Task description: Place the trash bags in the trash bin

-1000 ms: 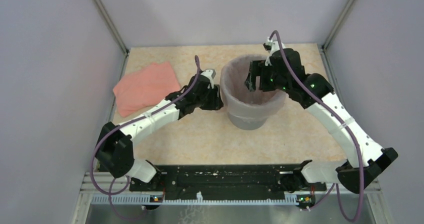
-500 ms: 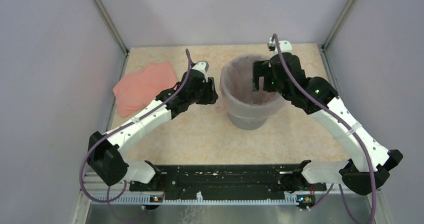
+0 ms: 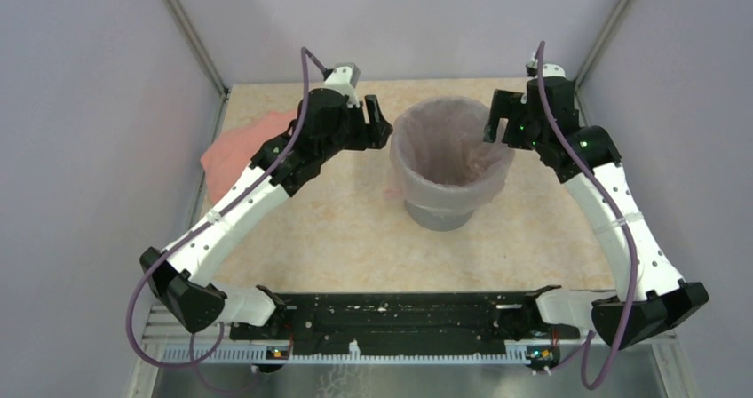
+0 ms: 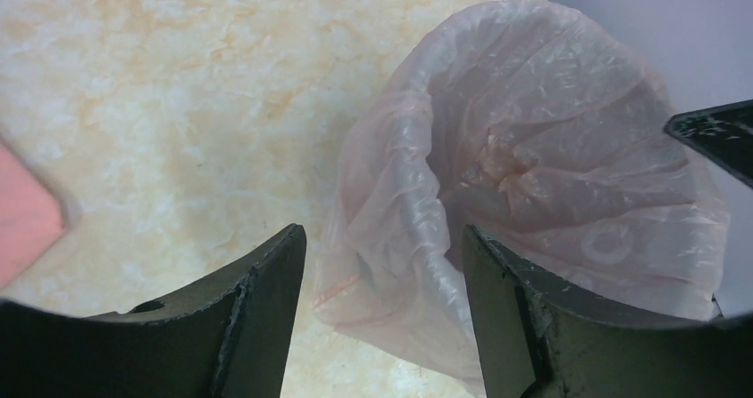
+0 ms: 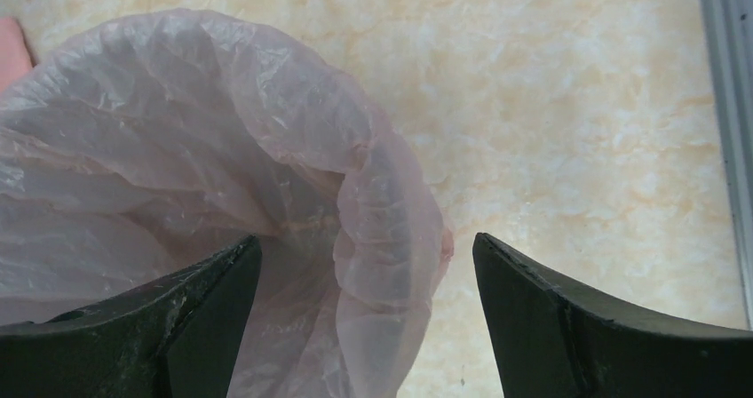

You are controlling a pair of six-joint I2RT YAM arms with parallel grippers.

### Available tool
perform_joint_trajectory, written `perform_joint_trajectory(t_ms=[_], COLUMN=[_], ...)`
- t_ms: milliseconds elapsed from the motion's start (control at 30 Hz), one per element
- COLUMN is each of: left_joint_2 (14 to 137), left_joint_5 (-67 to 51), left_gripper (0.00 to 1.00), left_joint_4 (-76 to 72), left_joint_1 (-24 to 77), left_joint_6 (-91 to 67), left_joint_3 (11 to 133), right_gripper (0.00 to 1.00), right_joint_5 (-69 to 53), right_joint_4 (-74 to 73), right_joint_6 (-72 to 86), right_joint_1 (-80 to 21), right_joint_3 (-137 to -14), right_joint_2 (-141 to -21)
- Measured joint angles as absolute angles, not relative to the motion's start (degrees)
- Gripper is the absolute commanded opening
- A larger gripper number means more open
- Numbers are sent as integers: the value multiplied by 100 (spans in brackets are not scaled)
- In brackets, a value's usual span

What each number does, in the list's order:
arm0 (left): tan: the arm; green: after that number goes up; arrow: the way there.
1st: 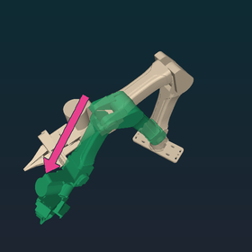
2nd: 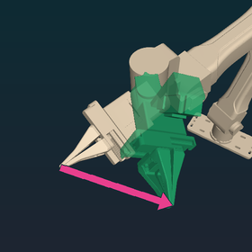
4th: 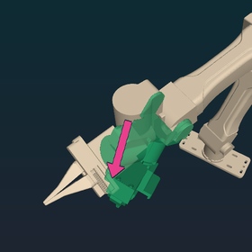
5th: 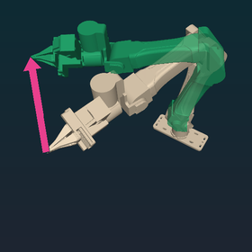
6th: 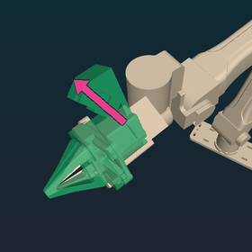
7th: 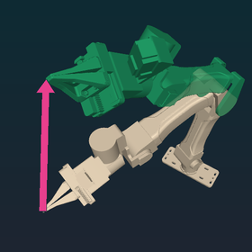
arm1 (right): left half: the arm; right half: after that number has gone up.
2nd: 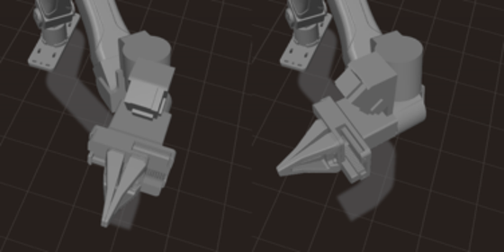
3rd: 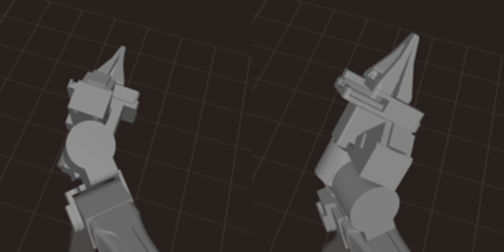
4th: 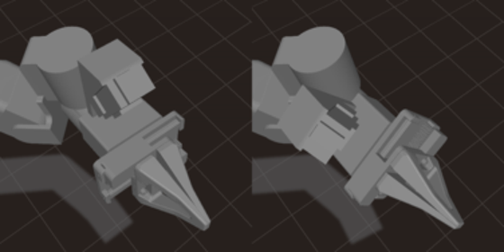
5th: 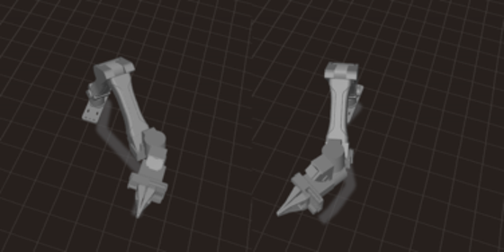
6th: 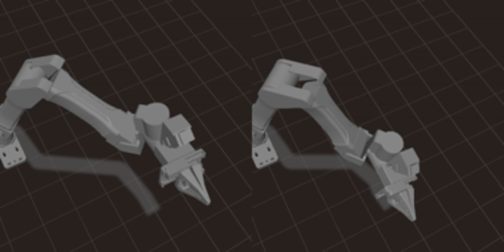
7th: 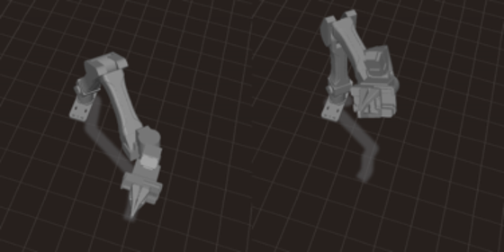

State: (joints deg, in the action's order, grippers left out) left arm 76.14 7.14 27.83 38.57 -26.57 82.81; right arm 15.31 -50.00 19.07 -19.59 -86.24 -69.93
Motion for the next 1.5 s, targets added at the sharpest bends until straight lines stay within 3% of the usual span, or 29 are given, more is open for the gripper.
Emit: perform_joint_trajectory(t_ms=[400, 1067, 1500], left_joint_2=[8479, 8490, 8490], left_joint_5=[123, -235, -134], left_gripper=[70, 70, 82], left_joint_4=[2582, 1815, 2189], left_joint_1=[3857, 3868, 3868], left_joint_6=[-2567, -2740, -2528], left_joint_3=[8353, 7677, 8176], right_gripper=[89, 89, 99], right_joint_5=[620, 318, 314], right_joint_4=[-4475, -3986, -4423], right_joint_6=[1933, 1975, 1951], right_joint_1=[-1599, -1518, -1518], right_joint_3=[-7909, -7273, -8031], right_joint_2=[-7214, -7325, -7323])
